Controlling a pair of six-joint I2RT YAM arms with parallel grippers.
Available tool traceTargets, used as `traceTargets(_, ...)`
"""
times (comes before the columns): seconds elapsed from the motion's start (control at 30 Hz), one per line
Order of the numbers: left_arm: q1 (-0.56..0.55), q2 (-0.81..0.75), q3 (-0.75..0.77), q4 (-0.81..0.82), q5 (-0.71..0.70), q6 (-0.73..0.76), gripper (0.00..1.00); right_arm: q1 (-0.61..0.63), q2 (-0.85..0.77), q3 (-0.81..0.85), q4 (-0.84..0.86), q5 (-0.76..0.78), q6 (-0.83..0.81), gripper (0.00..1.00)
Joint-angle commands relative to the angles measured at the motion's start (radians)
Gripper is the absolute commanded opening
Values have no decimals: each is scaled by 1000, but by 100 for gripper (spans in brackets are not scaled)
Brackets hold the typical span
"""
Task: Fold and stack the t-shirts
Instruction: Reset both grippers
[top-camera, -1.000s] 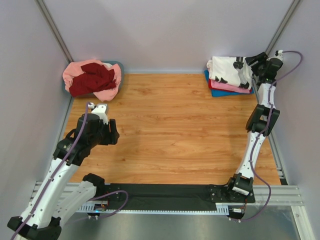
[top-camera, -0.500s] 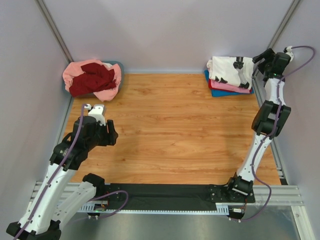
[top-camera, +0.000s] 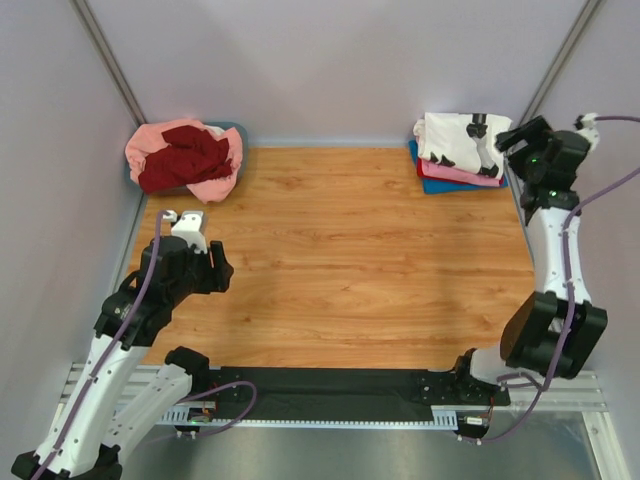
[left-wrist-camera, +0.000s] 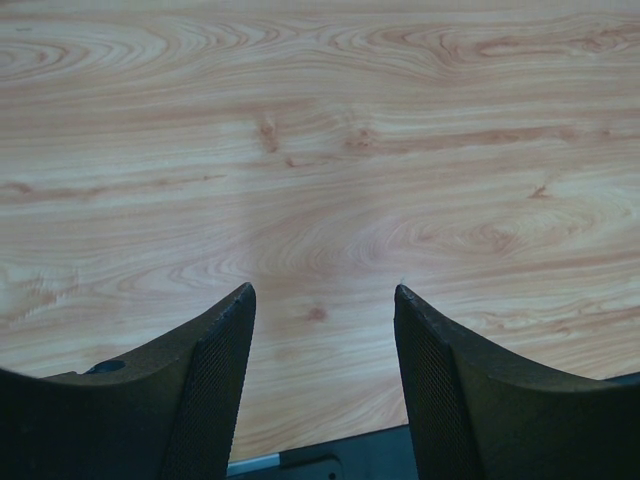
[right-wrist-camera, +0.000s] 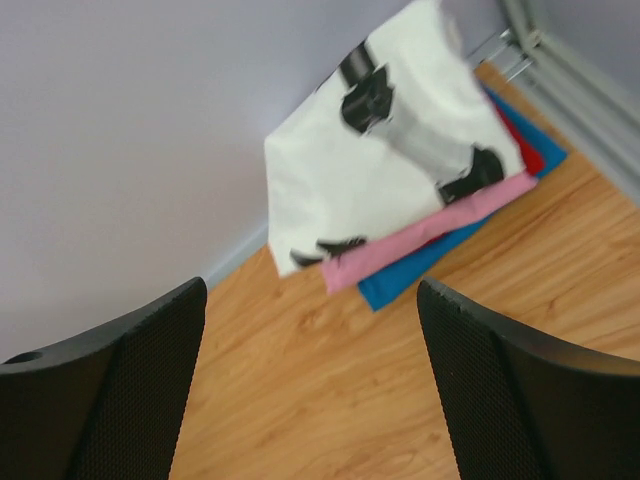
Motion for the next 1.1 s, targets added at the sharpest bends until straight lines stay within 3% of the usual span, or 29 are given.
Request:
traceTargets(0.0,0,-21,-4,16,-4,-4,65,178,-166,-150,-43,12,-44,87)
traceTargets(0.1,0,-21,-4,18,4,1,65,425,-254,-242,-84,102,-117,87)
traceTargets(0.23,2,-27,-4,19,12,2,65,716,-392,-507,-45,92,-89,88)
traceTargets(0.37,2,-32,-4,19,10,2,65,945,-492,-723,18,104,-37,95)
traceTargets(0.43,2,-34,-4,19,10,2,65,1031,-509,-774,20,181,-13,100)
traceTargets(0.57,4,-27,-4,19,9,4,65,1226,-485,-886,64,250,23,100)
traceTargets(0.7,2,-27,-5,16,-7,1,65,1271,-468,-969,196,272,60,100)
traceTargets(1.07,2,-34,-8,10,-53,-12,65,1268,-579,-1043,319,224,9,100)
